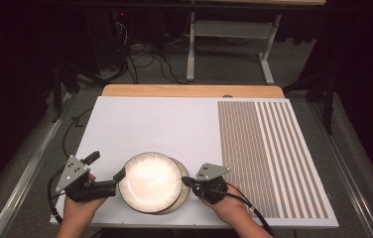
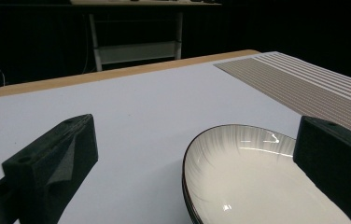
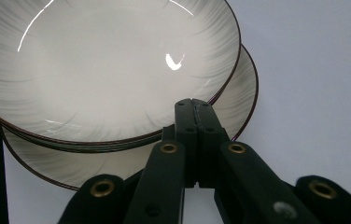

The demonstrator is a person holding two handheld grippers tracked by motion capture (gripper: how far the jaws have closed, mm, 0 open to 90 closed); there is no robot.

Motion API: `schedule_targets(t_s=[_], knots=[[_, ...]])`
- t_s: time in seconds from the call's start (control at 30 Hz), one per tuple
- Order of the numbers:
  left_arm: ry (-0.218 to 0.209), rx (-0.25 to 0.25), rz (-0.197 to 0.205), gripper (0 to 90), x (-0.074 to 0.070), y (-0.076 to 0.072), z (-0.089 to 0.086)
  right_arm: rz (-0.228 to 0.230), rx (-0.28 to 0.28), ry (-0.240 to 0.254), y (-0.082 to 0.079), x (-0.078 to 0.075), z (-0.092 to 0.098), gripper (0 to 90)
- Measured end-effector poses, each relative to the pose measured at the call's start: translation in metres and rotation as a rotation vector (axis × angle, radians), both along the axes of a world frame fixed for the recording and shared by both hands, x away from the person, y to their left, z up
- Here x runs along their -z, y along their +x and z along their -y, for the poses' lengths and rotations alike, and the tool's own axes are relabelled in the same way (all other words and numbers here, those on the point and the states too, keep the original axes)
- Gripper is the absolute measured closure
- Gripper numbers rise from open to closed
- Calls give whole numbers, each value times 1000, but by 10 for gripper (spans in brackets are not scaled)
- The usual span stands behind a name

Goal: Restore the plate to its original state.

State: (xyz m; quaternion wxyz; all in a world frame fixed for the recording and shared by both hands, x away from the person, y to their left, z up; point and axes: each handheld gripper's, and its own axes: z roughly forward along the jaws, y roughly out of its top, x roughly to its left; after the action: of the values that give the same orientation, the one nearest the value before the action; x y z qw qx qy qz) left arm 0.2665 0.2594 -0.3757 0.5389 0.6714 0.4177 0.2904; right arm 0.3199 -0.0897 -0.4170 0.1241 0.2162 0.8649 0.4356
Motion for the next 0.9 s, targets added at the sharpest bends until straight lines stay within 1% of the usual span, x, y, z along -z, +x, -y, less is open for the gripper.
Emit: schedule_targets(t_s=[0.53,0.77,0.87,0.9], knots=[[-1,2,-1,6,0,0,0,8,2,-9,-1,-1,1,900],[1,3,-2,6,0,0,0,5,11,-6,-1,-2,3,900],[4,4,-3,6,1,0,1,12,16,-7,-1,-4,6,900],[4,4,-3,6,1,0,1,7,20,-11,-2,-4,6,900]])
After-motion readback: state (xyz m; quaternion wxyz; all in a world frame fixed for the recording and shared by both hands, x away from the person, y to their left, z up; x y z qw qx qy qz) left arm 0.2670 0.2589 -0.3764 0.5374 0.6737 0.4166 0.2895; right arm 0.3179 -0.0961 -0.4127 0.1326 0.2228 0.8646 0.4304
